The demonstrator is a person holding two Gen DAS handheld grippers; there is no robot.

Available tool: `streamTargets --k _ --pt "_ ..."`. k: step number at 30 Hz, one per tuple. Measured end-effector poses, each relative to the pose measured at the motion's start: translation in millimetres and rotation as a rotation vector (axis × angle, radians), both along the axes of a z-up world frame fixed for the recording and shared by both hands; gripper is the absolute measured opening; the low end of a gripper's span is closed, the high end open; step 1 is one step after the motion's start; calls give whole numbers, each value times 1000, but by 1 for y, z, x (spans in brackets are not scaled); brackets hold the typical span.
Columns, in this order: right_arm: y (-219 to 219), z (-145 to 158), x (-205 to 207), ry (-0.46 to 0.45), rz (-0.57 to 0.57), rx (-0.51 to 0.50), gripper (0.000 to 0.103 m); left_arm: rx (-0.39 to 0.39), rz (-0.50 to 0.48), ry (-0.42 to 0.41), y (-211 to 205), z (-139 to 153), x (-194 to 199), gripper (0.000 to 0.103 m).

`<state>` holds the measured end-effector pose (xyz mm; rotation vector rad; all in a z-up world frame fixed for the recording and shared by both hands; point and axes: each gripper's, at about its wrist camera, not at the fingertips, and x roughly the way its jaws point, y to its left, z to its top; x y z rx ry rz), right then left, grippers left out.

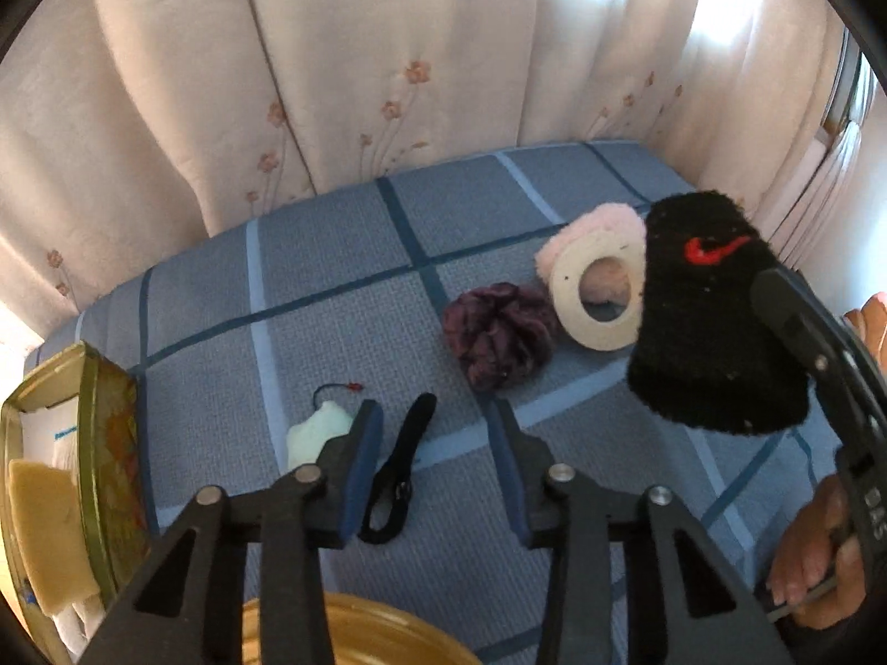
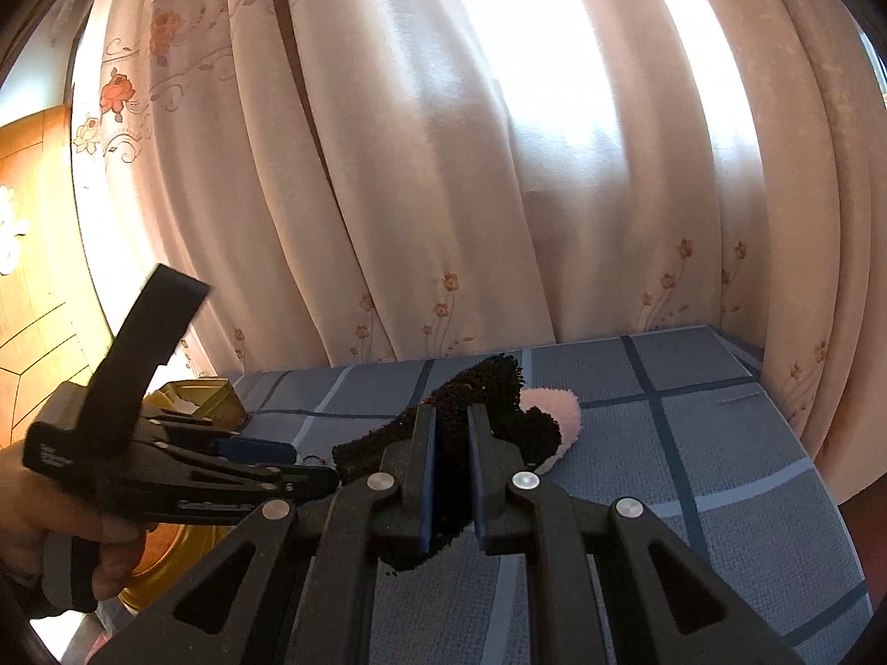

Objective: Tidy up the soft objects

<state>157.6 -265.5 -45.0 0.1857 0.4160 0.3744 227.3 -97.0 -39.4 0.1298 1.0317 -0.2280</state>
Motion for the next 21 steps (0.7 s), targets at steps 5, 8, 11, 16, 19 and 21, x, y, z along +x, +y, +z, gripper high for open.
streamTargets --k 5,8,11,16,19,21 --pt "-1 0 0 -3 3 4 12 50 -1 21 -8 -8 9 32" --pt "0 0 0 -2 4 5 12 81 -1 49 -12 -12 14 32" --pt "0 0 -1 -4 5 3 12 105 4 74 -14 -16 21 31" --pt "-1 0 0 -7 2 8 12 136 -3 123 -14 -28 30 5" --pt "-1 0 0 -13 -3 15 12 157 -17 76 -16 -20 25 4" --pt "-1 0 -1 -18 -7 14 12 141 -24 50 -16 -12 19 4"
